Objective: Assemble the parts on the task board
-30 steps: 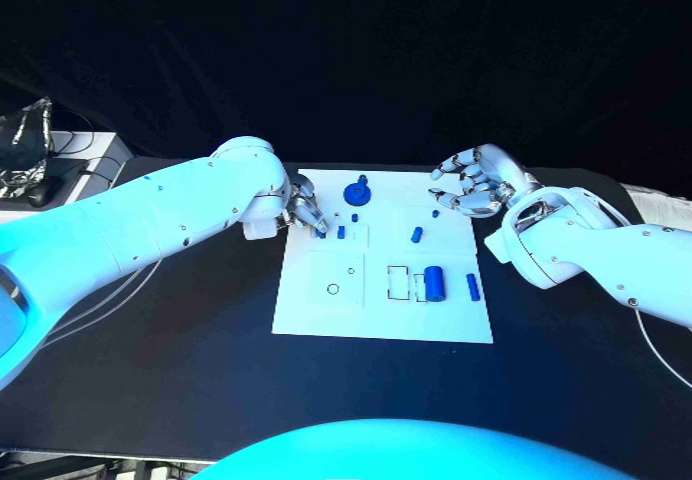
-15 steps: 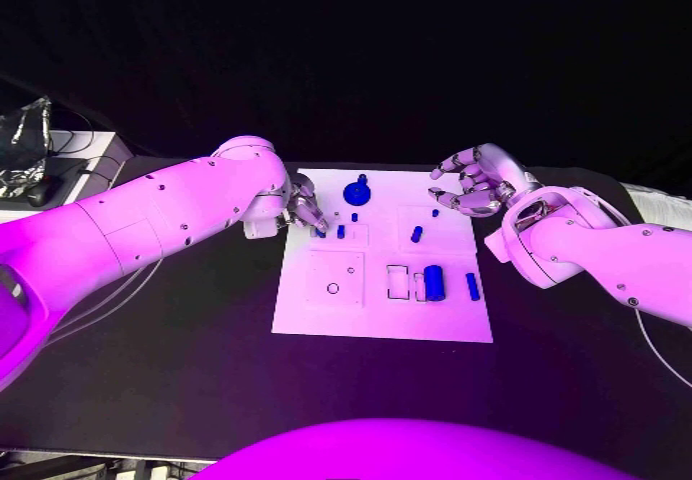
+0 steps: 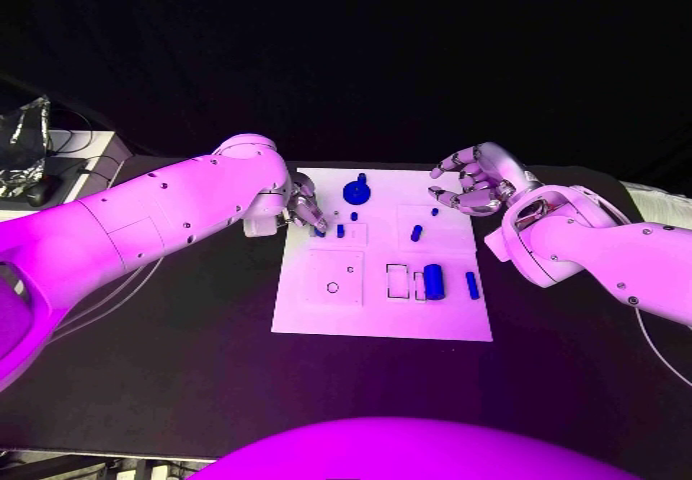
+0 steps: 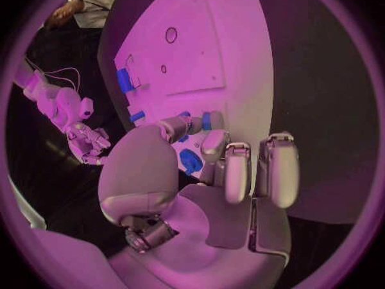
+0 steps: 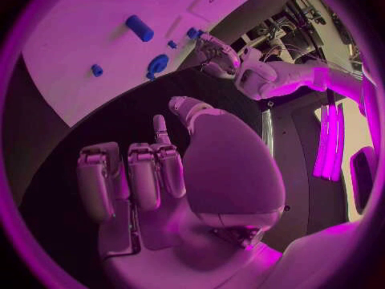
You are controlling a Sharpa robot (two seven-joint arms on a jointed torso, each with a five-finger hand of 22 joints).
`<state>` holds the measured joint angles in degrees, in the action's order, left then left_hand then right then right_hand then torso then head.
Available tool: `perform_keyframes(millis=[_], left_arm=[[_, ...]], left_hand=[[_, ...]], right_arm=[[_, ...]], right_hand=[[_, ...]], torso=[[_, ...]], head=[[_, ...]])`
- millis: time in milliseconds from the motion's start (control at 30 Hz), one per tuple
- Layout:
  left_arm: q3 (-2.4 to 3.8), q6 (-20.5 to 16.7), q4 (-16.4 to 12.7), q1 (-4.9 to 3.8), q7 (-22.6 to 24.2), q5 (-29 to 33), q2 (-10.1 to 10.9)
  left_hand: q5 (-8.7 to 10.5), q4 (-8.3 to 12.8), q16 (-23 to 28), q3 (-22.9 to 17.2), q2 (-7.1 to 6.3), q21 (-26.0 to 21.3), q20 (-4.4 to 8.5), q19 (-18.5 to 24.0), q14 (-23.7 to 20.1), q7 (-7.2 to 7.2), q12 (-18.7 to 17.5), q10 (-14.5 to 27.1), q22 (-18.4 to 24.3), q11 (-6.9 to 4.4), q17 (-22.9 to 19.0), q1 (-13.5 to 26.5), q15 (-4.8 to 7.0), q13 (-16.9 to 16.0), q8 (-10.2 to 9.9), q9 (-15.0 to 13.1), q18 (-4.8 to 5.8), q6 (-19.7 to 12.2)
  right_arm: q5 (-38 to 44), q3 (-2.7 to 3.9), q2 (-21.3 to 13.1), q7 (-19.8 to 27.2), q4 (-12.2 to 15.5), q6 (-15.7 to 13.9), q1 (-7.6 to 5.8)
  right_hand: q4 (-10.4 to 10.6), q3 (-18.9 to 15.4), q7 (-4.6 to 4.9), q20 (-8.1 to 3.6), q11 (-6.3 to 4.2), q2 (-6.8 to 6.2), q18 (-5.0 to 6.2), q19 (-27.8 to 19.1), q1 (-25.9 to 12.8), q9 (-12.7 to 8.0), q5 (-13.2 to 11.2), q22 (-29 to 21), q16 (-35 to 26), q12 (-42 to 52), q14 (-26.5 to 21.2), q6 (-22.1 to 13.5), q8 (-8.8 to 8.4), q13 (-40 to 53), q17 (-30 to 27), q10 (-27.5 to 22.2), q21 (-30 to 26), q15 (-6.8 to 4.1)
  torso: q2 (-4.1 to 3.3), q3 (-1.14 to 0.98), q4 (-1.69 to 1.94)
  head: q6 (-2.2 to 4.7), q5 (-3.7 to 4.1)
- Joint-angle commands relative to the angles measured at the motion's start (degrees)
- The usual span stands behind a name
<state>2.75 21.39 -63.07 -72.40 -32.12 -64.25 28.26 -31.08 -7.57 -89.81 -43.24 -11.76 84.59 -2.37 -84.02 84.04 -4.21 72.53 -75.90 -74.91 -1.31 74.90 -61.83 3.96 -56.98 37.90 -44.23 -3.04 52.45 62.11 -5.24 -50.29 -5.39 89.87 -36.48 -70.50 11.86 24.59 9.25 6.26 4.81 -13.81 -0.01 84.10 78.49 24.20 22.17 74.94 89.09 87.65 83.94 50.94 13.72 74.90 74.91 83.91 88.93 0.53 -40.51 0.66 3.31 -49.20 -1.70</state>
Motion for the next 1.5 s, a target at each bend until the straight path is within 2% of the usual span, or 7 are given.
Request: perform_keyframes(millis=[33, 367, 533, 667, 1100, 1400, 1500], left_arm=[[-0.13, 2.6, 0.1, 0.12, 0.0, -0.4, -0.1], [-0.14, 2.1, 0.3, 0.13, -0.3, -0.2, -0.5], [-0.17, 0.9, 0.7, 0.14, -0.7, 0.8, -0.9], [-0.2, -0.1, 1.4, 0.16, -1.0, 1.6, -1.3], [-0.28, -0.5, 2.2, 0.19, -1.3, 2.7, -2.0], [-0.3, -0.5, 2.2, 0.19, -1.7, 2.7, -2.0], [-0.31, -0.8, 2.2, 0.19, -1.8, 2.7, -1.9]], left_hand=[[-0.14, 10.6, -0.2, -10.4, 0.28, 0.3, 0.33, -1.1, 6.0, 1.16, 0.2, -0.3, -9.6, 0.01, 15.1, -0.6, 0.38, 0.0, 0.1, 0.0, 1.04, 1.4], [-0.13, 10.5, -0.2, -10.3, 0.29, 0.2, 0.32, -1.1, 6.0, 1.16, 0.4, -0.4, -9.5, 0.02, 15.1, -0.7, 0.38, -0.3, -0.1, 0.1, 1.02, 1.5], [0.0, 9.7, -0.2, -9.3, 0.7, 0.1, 0.29, -1.0, 6.0, 1.06, 0.6, -0.8, -9.4, 0.11, 15.1, -0.5, 0.29, -0.9, -0.5, 0.2, 1.0, 1.7], [0.73, 8.4, -0.2, -6.8, 1.67, 0.1, 0.22, -1.0, 6.0, 1.23, 1.1, -1.4, -9.4, 0.06, 15.1, 0.0, 0.26, -1.9, -0.8, 0.2, 1.02, 1.9], [1.56, 6.7, -0.2, -2.1, 2.8, 0.0, 0.28, -1.0, 6.0, 1.54, 1.6, -2.0, -9.3, -0.13, 15.1, 0.4, 0.38, -3.0, -1.2, -0.1, 1.01, 2.1], [1.87, 5.8, -0.2, 0.8, 2.49, -0.1, 0.35, -0.9, 6.0, 1.74, 1.5, -1.9, -9.3, -0.24, 15.1, 0.8, 0.47, -3.0, -1.4, -0.3, 0.99, 2.0], [2.16, 4.4, -0.2, 4.3, 1.86, -0.2, 0.48, -0.9, 6.0, 2.06, 1.4, -1.7, -9.2, -0.46, 15.1, 1.4, 0.66, -3.0, -1.7, -0.3, 0.97, 2.1]], right_arm=[[0.5, 0.01, 0.0, 0.4, 0.1, 0.6, 0.04], [0.5, 0.01, 0.0, 0.5, 0.1, 0.5, 0.04], [0.5, 0.01, 0.0, 0.5, 0.1, 0.5, 0.04], [0.5, 0.01, -0.1, 0.4, 0.2, 0.5, 0.04], [0.6, 0.02, -0.2, 0.4, 0.2, 0.5, 0.04], [0.6, 0.02, -0.2, 0.4, 0.2, 0.5, 0.04], [0.6, 0.02, -0.2, 0.4, 0.2, 0.5, 0.04]], right_hand=[[0.0, 0.2, 0.0, -0.37, -0.44, -0.15, 0.32, 5.4, -0.5, 0.0, 0.3, 14.2, -0.2, 0.0, 5.3, -0.4, 0.12, 12.8, 11.9, 3.8, -0.1, -0.46], [0.0, 0.2, 0.0, -0.37, -0.44, -0.15, 0.32, 5.4, -0.5, 0.0, 0.3, 14.2, -0.2, 0.0, 5.3, -0.4, 0.12, 12.8, 11.9, 3.8, -0.1, -0.46], [-0.3, 0.5, 0.02, -0.37, -0.43, -0.24, 0.32, 5.4, -0.8, 0.0, 0.4, 14.2, -0.2, 0.0, 5.3, -0.5, 0.18, 12.8, 11.9, 3.7, -0.1, -0.46], [-0.3, 0.5, 0.02, -0.37, -0.43, -0.24, 0.32, 5.4, -0.8, 0.0, 0.4, 14.2, -0.2, 0.0, 5.3, -0.5, 0.18, 12.8, 11.9, 3.7, -0.1, -0.46], [-0.3, 0.5, 0.02, -0.37, -0.43, -0.24, 0.32, 5.4, -0.8, 0.0, 0.4, 14.2, -0.2, 0.0, 5.3, -0.5, 0.18, 12.8, 11.9, 3.7, -0.1, -0.46], [-0.3, 0.5, 0.02, -0.37, -0.43, -0.24, 0.32, 5.4, -0.8, 0.0, 0.4, 14.2, -0.2, 0.0, 5.3, -0.5, 0.18, 12.8, 11.9, 3.7, -0.1, -0.46], [-0.3, 0.5, 0.02, -0.37, -0.43, -0.24, 0.32, 5.4, -0.8, 0.0, 0.4, 14.2, -0.2, 0.0, 5.3, -0.5, 0.18, 12.8, 11.9, 3.7, -0.1, -0.46]], torso=[[0.04, 0.03, 0.13], [0.01, 0.02, 0.0], [-0.03, 0.05, 0.01], [-0.02, 0.02, 0.05], [0.06, 0.04, 0.06], [0.03, 0.05, 0.07], [0.06, 0.06, 0.1]], head=[[0.02, 0.13], [0.15, 0.07], [0.21, 0.13], [0.23, 0.19], [0.27, 0.35], [0.28, 0.36], [0.27, 0.35]])
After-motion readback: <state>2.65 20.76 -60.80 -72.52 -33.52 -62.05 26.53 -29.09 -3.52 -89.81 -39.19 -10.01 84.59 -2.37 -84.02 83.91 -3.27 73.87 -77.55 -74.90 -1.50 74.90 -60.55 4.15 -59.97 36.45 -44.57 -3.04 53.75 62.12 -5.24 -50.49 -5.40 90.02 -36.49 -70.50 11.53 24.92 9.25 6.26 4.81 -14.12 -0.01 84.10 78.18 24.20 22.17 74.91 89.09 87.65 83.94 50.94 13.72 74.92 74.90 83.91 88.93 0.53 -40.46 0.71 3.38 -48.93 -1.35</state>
